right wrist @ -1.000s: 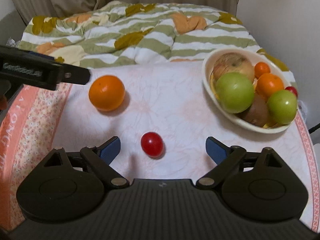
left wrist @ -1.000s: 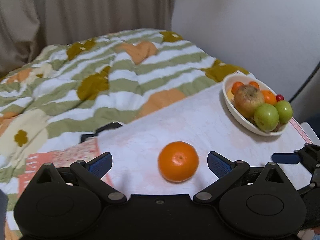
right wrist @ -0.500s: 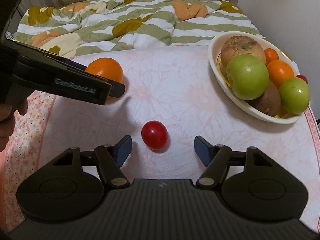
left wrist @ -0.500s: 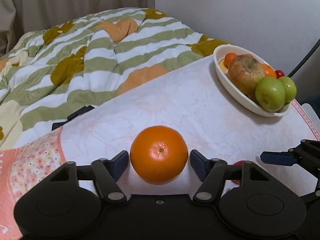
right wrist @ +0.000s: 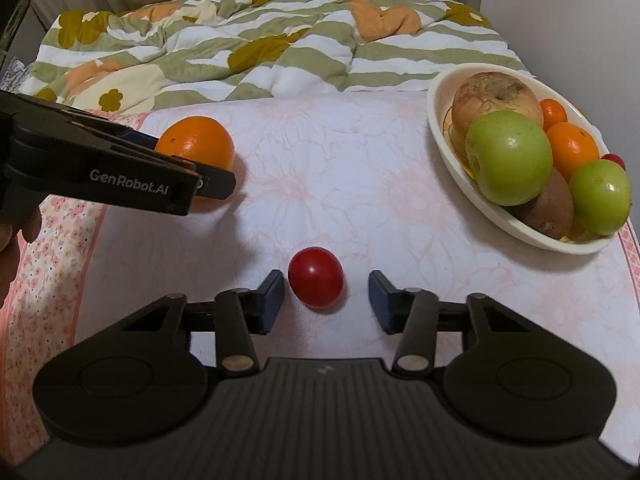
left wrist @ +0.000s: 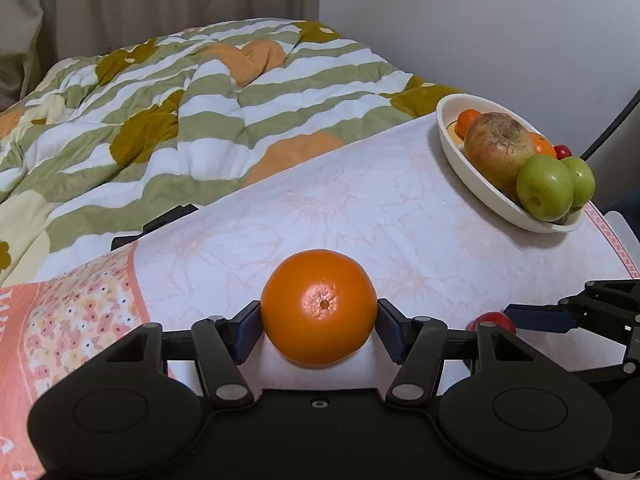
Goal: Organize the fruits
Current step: 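Grasp the orange with the left tool while the right tool grasps the red tomato, then carry the orange and tomato into the bowl and open both tools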
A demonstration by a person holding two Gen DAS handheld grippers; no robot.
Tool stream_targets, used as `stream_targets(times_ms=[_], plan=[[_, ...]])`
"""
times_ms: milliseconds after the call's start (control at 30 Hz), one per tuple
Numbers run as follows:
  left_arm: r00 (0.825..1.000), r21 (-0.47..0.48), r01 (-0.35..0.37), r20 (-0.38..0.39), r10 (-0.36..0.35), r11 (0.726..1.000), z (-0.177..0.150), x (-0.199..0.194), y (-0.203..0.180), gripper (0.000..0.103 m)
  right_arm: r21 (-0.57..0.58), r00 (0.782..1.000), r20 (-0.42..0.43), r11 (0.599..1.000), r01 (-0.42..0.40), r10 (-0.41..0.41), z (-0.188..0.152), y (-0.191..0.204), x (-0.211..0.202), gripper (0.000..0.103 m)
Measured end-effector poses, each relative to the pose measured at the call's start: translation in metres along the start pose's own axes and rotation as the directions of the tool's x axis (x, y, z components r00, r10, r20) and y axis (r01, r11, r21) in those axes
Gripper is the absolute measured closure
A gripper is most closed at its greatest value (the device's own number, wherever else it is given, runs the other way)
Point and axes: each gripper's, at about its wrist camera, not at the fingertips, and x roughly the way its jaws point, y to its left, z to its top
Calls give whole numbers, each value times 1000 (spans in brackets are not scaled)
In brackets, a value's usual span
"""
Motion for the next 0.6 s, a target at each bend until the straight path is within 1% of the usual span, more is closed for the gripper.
stream_targets(times_ms=[67, 100, 267, 433, 600], plan=[[1000, -7, -6, 1, 6, 1000, -3, -2, 1, 39, -8, 1000, -1, 1000, -8, 8, 1, 1, 0, 53], [1000, -11, -9, 0, 9, 1000, -4, -3, 1, 39, -9, 1000, 1, 1000, -14, 14, 1, 0, 0, 59], [1000, -28, -23, 10, 23, 999, -10, -16, 3, 39, -7, 1000, 21, 1000, -18, 18, 0, -1, -8, 59], [998, -48, -47, 45, 49, 998, -13, -35, 0, 39, 1, 998, 55, 1000, -27, 27, -2, -5, -23, 59], [994, -60, -66, 85, 71, 996, -17, -62, -12, 39, 8, 995, 98, 999, -35, 34, -4, -11, -48, 59]])
